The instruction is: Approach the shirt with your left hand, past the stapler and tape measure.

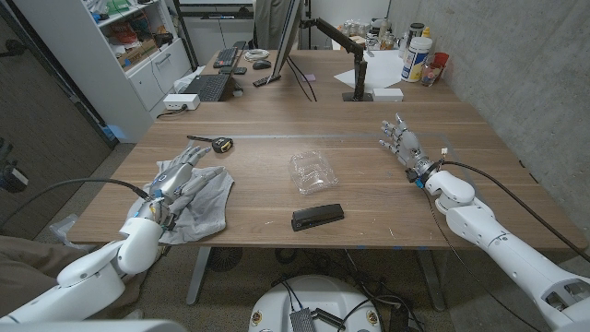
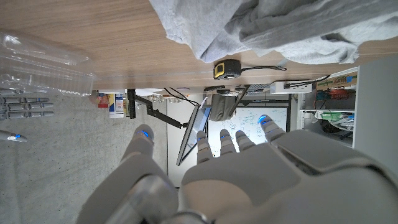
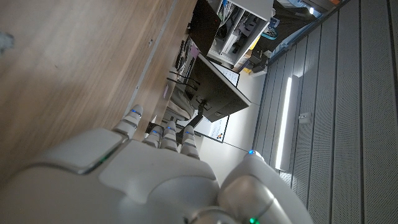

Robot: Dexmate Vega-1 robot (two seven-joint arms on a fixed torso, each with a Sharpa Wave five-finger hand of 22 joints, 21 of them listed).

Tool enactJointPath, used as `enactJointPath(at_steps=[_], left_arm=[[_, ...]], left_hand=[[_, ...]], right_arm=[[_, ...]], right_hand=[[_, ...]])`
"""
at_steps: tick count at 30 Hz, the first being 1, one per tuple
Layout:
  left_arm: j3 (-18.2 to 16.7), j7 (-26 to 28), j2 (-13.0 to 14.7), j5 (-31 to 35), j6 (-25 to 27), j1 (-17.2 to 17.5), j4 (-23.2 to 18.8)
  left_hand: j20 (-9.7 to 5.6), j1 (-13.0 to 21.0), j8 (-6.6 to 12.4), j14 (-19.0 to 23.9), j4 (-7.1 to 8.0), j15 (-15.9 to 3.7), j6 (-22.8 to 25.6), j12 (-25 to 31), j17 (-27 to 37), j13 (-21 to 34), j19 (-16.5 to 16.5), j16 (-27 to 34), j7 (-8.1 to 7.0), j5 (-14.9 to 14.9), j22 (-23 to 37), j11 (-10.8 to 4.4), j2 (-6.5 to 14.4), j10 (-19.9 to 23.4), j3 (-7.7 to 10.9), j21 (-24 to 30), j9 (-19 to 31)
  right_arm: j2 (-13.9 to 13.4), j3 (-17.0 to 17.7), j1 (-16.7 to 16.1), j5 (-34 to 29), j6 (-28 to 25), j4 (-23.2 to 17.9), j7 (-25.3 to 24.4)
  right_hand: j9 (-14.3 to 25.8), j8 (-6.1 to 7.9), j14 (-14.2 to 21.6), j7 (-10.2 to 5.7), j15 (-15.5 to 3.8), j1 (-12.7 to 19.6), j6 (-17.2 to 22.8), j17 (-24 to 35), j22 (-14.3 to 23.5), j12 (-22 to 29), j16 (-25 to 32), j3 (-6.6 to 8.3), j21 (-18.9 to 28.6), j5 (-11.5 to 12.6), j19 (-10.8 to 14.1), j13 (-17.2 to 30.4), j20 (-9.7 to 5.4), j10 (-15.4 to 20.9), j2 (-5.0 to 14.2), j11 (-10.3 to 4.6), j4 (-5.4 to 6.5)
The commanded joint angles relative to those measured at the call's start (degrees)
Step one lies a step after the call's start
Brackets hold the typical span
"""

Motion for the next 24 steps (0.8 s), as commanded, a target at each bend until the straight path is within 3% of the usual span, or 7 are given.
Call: enactJointPath(at_steps=[1, 24], left_arm=[[-1.6, -0.5, 0.0, 0.5, 1.3, 1.7, 0.2], [-1.3, -0.8, -0.1, 0.5, 1.2, 1.4, 1.4]], left_hand=[[0.11, 0.1, 0.32, -4.2, -0.03, -0.08, -0.5, 0.0, 0.2, 0.1, -0.6, 0.5, -0.36, 0.4, 0.2, 0.03, -0.7, -0.6, -0.25, -0.1, 0.0], [0.25, 0.1, 0.25, -5.0, 0.13, 0.16, -1.3, -0.1, 0.2, 0.1, -1.3, 0.5, -0.63, 0.4, 0.2, -0.11, -0.5, -1.6, -0.38, -0.2, 0.0]], right_arm=[[0.6, -0.7, 0.4, -0.7, -0.4, 0.2, -0.7], [0.5, -1.1, 1.3, -1.5, -1.3, 0.7, -1.4]], right_hand=[[0.3, 0.23, -0.4, -0.5, -0.04, -0.1, -0.2, 0.2, 0.1, 0.2, 0.5, -0.38, 0.2, 0.1, -0.2, -0.1, 0.14, -0.3, -0.1, 0.04, 0.4], [0.2, 0.16, -0.5, -0.52, -0.07, 0.1, -0.4, 0.1, 0.1, 0.2, 0.4, -0.58, 0.2, 0.3, -0.3, -0.1, 0.24, -0.6, -0.01, 0.09, 0.64]])
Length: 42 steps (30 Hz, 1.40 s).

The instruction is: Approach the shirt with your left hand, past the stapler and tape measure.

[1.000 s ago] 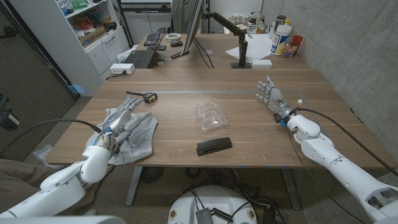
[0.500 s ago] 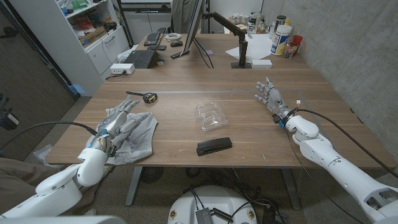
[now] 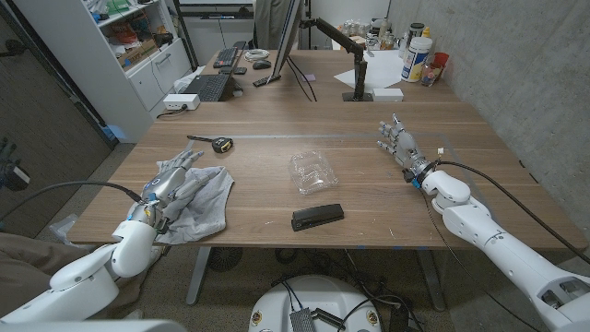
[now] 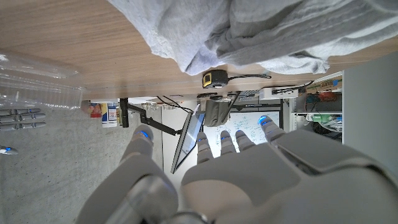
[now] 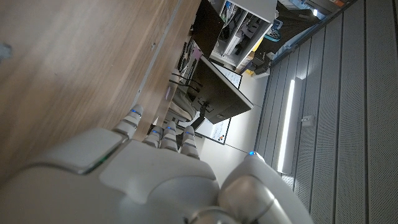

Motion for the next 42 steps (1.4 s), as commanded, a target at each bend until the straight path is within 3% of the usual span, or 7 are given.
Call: enactJointPath(at_steps=[1, 9, 15, 42], left_arm=[[-0.3, 0.2, -0.3, 0.0, 0.7, 0.7, 0.0], [-0.6, 0.6, -0.4, 0.3, 0.7, 1.6, -0.3], [-1.5, 0.3, -0.7, -0.2, 0.7, 2.8, -0.7], [-3.6, 0.4, -3.4, 0.5, 3.6, 5.7, -1.8]], left_hand=[[0.0, 0.3, 0.27, -5.0, -0.04, 0.17, -0.3, -0.1, 0.2, 0.1, -0.4, 0.2, -0.08, 0.4, 0.2, -0.01, -0.3, -0.6, -0.22, -0.1, 0.0], [0.08, 0.3, 0.27, -5.0, -0.02, 0.12, -0.4, -0.1, 0.2, 0.1, -0.5, 0.2, -0.05, 0.4, 0.2, -0.04, -0.3, -0.7, -0.25, -0.1, 0.0], [-0.02, 0.4, -0.75, -5.3, 0.21, 0.09, -5.4, -0.4, 0.3, 0.1, -0.8, 0.2, -0.8, 0.5, 0.2, -0.44, 0.4, -2.1, -0.03, -0.1, 0.1], [0.69, -0.6, 0.05, -5.1, 0.58, 0.33, -5.8, -0.3, 0.4, 0.2, -1.0, 0.5, -0.37, 0.4, 0.2, -0.04, 0.0, -2.6, -0.63, -0.1, 0.1]], right_arm=[[0.0, -0.2, 0.3, -0.3, -0.4, 0.2, -0.3], [0.0, -0.3, 0.4, -0.4, -0.2, 0.3, -0.1], [-0.2, -0.3, 0.4, -0.5, -0.5, 0.1, -0.1], [-0.5, -1.1, 1.7, -1.0, -1.9, 0.6, 0.7]], right_hand=[[0.2, 0.16, -0.4, -0.31, -0.03, 0.1, -0.2, 0.1, 0.1, 0.2, 0.5, -0.11, 0.2, 0.3, -0.3, 0.1, 0.23, -0.6, 0.0, 0.1, 0.17], [0.2, 0.17, -0.4, -0.29, -0.01, 0.2, -0.2, 0.0, 0.1, 0.2, 0.5, -0.13, 0.2, 0.3, -0.3, 0.0, 0.23, -0.6, 0.1, 0.11, 0.22], [0.2, 0.19, -0.4, -0.33, -0.04, 0.2, -0.2, 0.0, 0.1, 0.2, 0.4, -0.15, 0.2, 0.4, -0.4, 0.0, 0.27, -0.7, 0.14, 0.11, 0.25], [0.2, 0.22, -0.5, -0.29, 0.03, 0.5, -0.2, -0.1, 0.1, 0.3, 0.4, -0.31, 0.2, 0.5, -0.4, 0.0, 0.21, -0.7, 0.31, 0.13, 0.4]])
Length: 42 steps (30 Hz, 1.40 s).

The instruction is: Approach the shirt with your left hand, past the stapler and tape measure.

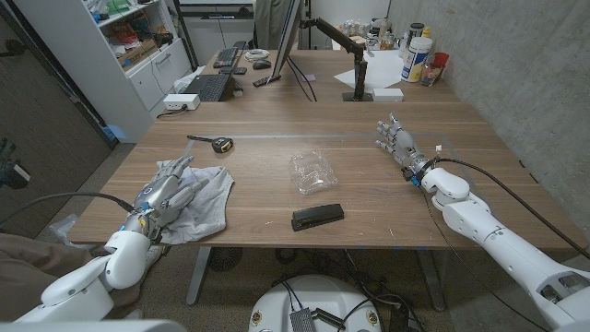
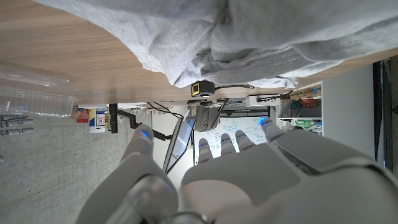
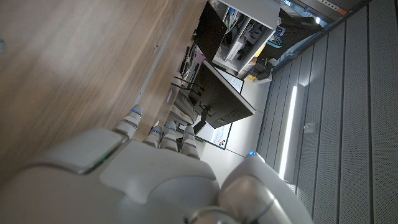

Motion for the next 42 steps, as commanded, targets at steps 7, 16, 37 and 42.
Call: enactJointPath(at_steps=[7, 16, 37, 42], left_arm=[[-1.1, -0.8, -1.3, -0.6, 1.3, 1.2, -0.3], [-1.3, -1.5, -1.7, -1.0, 2.7, 1.3, -0.8], [-1.9, -2.8, -1.4, -1.7, 3.8, 1.9, -1.0], [-1.8, -3.1, -1.3, -2.0, 4.0, 1.6, -0.4]], left_hand=[[0.78, -0.6, 0.85, -4.8, 0.17, 0.38, 0.7, 0.3, 0.1, 0.2, -0.3, 0.4, 0.38, 0.4, 0.2, 0.39, 0.0, 0.0, -0.33, 0.0, 0.1], [0.94, -0.7, 1.23, -4.6, 0.13, 0.6, 1.7, 0.5, 0.1, 0.2, -0.2, 0.4, 0.65, 0.4, 0.2, 0.35, -0.1, 0.2, -0.38, 0.0, 0.1], [1.3, -0.6, 1.69, -4.2, 0.08, 0.87, 3.5, 0.9, 0.0, 0.1, 0.1, 0.4, 1.26, 0.4, 0.2, 0.57, 0.1, 1.2, -0.36, 0.1, 0.0], [1.34, -0.5, 1.66, -4.2, 0.07, 0.9, 3.6, 0.9, 0.0, 0.1, 0.1, 0.4, 1.2, 0.4, 0.2, 0.63, 0.3, 1.2, -0.28, 0.1, 0.0]], right_arm=[[-0.2, -0.3, 0.4, -0.1, -0.7, 0.0, 0.3], [-0.4, -0.3, 0.3, -0.1, -1.0, 0.0, 0.3], [-0.6, -0.4, 0.3, -0.4, -0.8, 0.0, 0.3], [-0.5, -0.6, 0.4, -0.7, -0.7, 0.0, 0.4]], right_hand=[[0.2, 0.22, -0.5, -0.28, -0.05, 0.6, -0.2, 0.1, 0.1, 0.3, 0.4, -0.11, 0.2, 0.3, -0.4, 0.2, 0.18, -0.5, 0.33, -0.11, 0.19], [0.2, 0.22, -0.6, -0.27, -0.08, 0.6, -0.3, 0.1, 0.1, 0.3, 0.4, -0.15, 0.2, 0.4, -0.4, 0.2, 0.18, -0.5, 0.38, -0.12, 0.21], [0.2, -0.06, -0.6, -0.33, -0.1, 0.9, -1.3, 0.0, 0.1, 0.3, 0.4, -0.28, 0.2, 0.5, -0.4, 0.1, 0.13, -0.5, 0.5, -0.13, 0.28], [0.2, -0.03, -0.6, -0.34, -0.08, 0.9, -1.3, 0.0, 0.1, 0.3, 0.4, -0.29, 0.2, 0.5, -0.4, 0.1, 0.11, -0.6, 0.53, -0.13, 0.29]])
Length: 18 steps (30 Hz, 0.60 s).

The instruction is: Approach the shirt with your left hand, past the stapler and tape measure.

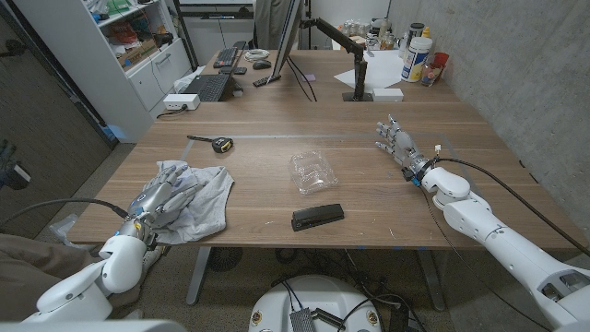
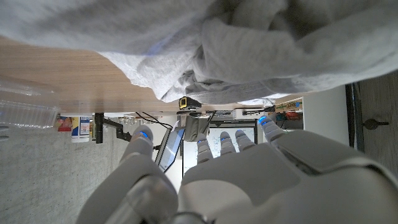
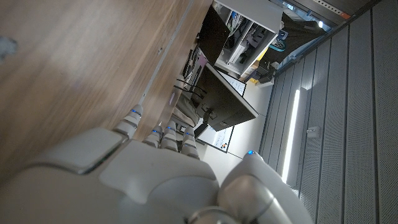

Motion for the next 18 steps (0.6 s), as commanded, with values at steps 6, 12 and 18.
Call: enactJointPath(at_steps=[6, 12, 18], left_arm=[[0.0, -0.9, 0.6, -0.9, 0.4, -0.3, 1.3], [0.0, -1.1, 0.9, -1.2, 0.9, -0.4, 1.7], [-0.1, -0.6, 1.1, -1.2, 0.7, -0.5, 1.8]], left_hand=[[0.72, 0.1, 0.04, -3.6, -0.26, 0.59, 1.0, 0.4, 0.1, 0.1, 0.6, 0.4, -0.33, 0.4, 0.2, 0.04, 0.5, 0.6, 0.11, 0.2, 0.0], [0.71, 0.1, -0.32, -3.9, -0.35, 0.59, 0.9, 0.3, 0.1, 0.1, 0.2, 0.2, -0.31, 0.3, 0.2, 0.04, 0.6, 0.4, 0.05, 0.1, 0.0], [0.68, 0.1, -0.67, -3.9, -0.39, 0.46, 0.3, 0.3, 0.1, 0.1, 0.2, 0.2, -0.61, 0.3, 0.2, 0.04, 0.5, 0.3, -0.07, 0.0, 0.0]], right_arm=[[-0.1, -0.2, 0.0, -0.4, -0.4, -0.5, -0.2], [0.0, -0.2, 0.0, -0.2, -0.5, -0.5, -0.2], [0.2, -0.4, 0.1, -0.2, -0.6, -0.3, -0.2]], right_hand=[[0.2, 0.0, -0.6, -0.01, -0.07, 0.4, -0.4, -0.1, 0.1, 0.3, 0.4, -0.31, 0.3, 0.5, -0.4, 0.1, 0.11, -0.6, 0.03, -0.15, 0.31], [0.2, 0.03, -0.6, -0.01, -0.07, 0.5, -0.3, -0.1, 0.1, 0.3, 0.4, -0.33, 0.3, 0.5, -0.4, 0.1, 0.07, -0.6, 0.07, -0.15, 0.32], [0.2, 0.08, -0.6, -0.01, -0.07, 0.5, -0.3, -0.1, 0.1, 0.3, 0.4, -0.35, 0.3, 0.6, -0.4, 0.1, 0.1, -0.6, 0.11, -0.15, 0.33]])
